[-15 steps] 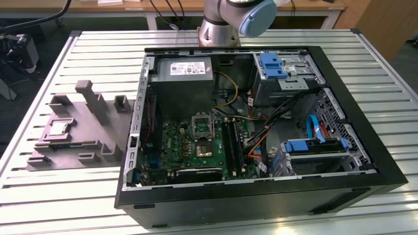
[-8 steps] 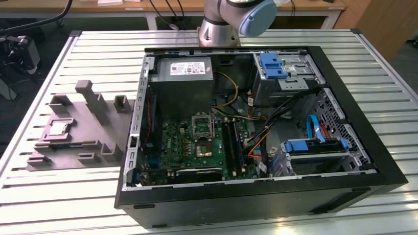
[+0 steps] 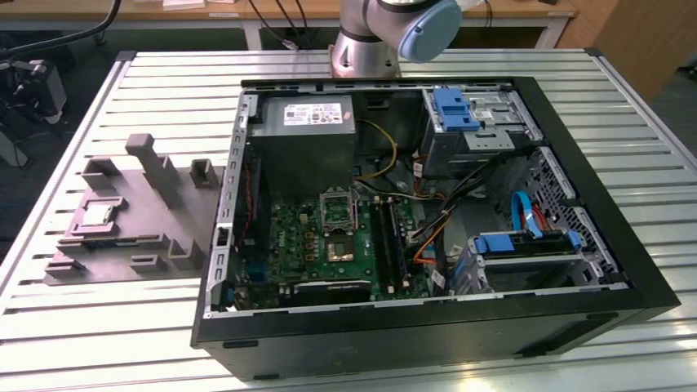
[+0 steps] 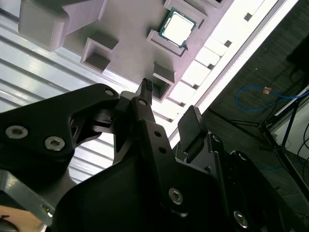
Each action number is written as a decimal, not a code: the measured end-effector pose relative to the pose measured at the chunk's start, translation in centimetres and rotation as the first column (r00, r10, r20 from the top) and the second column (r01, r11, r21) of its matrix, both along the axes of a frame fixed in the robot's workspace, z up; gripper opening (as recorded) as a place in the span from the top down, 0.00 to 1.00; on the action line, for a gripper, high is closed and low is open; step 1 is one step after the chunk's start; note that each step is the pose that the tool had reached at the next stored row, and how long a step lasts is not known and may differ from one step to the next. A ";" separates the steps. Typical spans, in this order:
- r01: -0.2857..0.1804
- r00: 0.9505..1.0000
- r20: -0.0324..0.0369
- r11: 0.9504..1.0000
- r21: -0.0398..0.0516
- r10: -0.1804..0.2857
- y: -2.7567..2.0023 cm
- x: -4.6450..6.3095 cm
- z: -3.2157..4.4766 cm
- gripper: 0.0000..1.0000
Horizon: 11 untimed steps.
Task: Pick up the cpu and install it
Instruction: 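Pick up the cpu and move it towards the insertion slot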
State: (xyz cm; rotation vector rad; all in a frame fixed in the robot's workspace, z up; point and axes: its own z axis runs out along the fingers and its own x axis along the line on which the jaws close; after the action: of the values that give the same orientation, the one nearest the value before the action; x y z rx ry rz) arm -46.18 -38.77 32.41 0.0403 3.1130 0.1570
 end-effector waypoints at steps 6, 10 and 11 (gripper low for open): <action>0.000 1.000 0.000 1.000 0.000 0.000 0.00 0.0 -0.07 0.51; 0.000 1.000 -0.004 1.000 0.000 0.000 0.00 0.0 -0.63 0.51; 0.000 1.000 -0.006 1.000 0.000 0.000 0.00 0.0 -0.79 0.51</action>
State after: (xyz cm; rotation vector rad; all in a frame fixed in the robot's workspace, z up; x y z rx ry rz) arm -46.17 -38.77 31.63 0.0408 3.1189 0.1567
